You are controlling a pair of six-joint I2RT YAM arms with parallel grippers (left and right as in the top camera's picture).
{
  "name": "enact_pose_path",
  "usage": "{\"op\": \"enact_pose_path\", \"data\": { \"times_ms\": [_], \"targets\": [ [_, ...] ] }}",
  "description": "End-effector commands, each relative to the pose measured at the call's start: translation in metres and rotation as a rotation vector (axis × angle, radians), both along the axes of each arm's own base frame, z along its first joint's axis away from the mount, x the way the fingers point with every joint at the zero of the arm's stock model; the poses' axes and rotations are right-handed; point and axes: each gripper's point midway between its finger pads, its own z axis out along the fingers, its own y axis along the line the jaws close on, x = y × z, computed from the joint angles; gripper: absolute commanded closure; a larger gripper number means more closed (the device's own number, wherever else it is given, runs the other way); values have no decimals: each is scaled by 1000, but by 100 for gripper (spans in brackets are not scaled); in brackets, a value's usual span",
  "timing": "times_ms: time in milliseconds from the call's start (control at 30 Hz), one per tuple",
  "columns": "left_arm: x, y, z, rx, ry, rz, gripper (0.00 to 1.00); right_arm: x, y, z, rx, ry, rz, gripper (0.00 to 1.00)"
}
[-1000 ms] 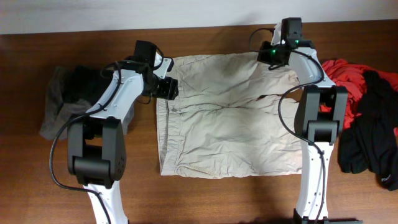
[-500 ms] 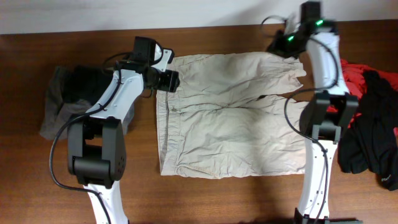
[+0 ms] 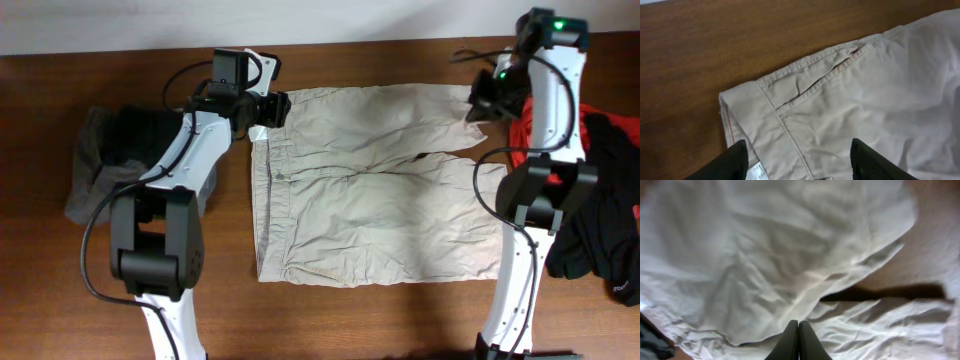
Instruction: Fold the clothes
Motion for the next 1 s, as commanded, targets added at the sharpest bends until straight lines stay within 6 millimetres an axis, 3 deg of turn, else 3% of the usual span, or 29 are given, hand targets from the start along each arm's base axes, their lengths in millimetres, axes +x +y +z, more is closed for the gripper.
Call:
{"op": "enact_pose_path", "data": {
  "times_ms": [0,133,400,600,667,800,967],
  "targets": [
    [1,-16,-28,-6,36,-32,37,-9,8,-18,-30,72,-7,96],
    [2,-26,-44,-5,39,-48,37,-9,-5,-36,-122,98,-20,96],
    [3,-28,-75,19,65,-42,41,25,-20,-74,-197,-20,-30,96],
    [6,-9,-95,103,82,23,42,6,-19,-127,-199,43,-12,96],
    [5,-4,-99,106,97,30,42,-6,-31,-138,-266,88,-8,96],
    [6,13,-101,111,114,60,43,-28,-74,-137,-520,183,16,96],
    [10,31,-102,109,116,94,44,-39,-95,-119,-652,247,-17,96]
  ]
}}
